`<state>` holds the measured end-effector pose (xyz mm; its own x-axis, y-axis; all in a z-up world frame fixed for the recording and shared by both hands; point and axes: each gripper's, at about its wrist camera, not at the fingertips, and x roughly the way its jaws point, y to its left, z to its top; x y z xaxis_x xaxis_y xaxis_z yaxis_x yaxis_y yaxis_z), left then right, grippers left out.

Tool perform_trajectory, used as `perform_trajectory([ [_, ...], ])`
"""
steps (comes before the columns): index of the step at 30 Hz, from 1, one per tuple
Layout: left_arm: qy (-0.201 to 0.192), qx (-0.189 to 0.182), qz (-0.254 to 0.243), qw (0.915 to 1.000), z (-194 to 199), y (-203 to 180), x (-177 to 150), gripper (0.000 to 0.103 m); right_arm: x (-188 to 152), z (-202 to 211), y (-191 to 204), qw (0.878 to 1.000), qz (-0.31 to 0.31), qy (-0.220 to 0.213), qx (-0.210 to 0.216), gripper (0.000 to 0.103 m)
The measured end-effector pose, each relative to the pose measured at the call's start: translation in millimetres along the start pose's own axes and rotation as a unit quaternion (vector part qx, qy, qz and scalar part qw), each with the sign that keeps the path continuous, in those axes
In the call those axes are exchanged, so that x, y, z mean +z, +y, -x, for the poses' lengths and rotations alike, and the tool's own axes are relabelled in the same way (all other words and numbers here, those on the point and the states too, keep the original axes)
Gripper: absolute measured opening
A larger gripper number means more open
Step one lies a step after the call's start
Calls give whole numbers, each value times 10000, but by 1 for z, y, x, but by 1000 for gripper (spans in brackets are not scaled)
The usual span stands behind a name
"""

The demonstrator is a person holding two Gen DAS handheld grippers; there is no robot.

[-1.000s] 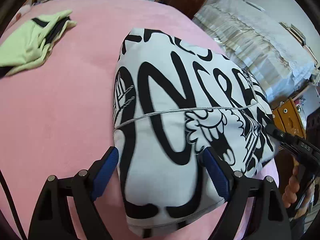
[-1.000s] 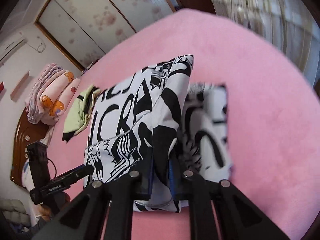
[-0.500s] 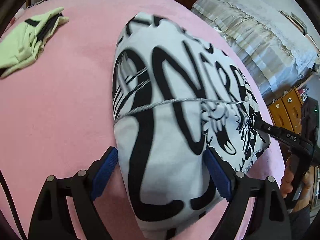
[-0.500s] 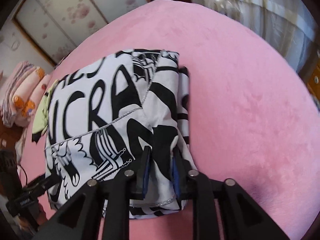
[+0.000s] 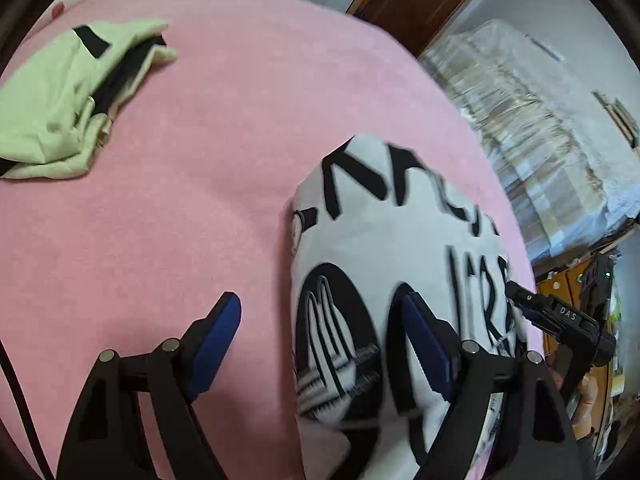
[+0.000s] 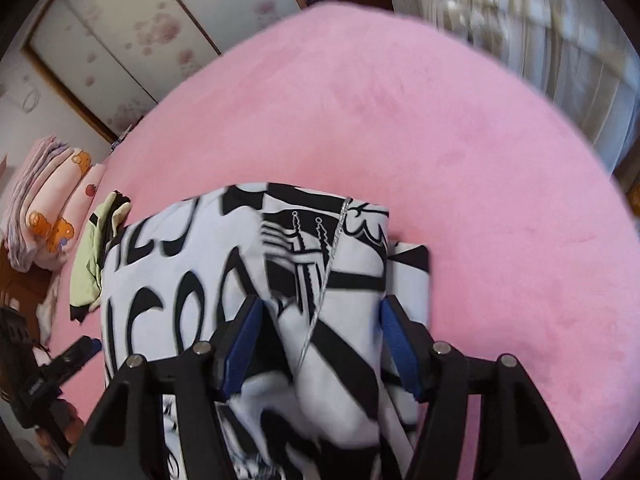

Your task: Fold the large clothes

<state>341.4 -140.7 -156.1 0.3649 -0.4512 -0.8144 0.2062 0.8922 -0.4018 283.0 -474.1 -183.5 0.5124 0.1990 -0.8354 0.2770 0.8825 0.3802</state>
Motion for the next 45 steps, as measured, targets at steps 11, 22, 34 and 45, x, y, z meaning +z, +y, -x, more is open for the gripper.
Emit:
perform_trajectory([
  [11,121,426,-854,9954,-23,-58,1,77,-17,37,3,9906,584,-497,-1128,4],
  [22,341,1069,-1228,9861,-48,-65,-9,77,-26,16,-27,9908,-159,-320,-1303,32],
  [34,-58,748,-1319,9884,30,-82,-51,76,-93,67,58,9860,1296,-690,-784,34],
  [45,80,803,-896,9927,31,-54,-97,65,-133,66,20,9847,1138,-657,-1146,6],
])
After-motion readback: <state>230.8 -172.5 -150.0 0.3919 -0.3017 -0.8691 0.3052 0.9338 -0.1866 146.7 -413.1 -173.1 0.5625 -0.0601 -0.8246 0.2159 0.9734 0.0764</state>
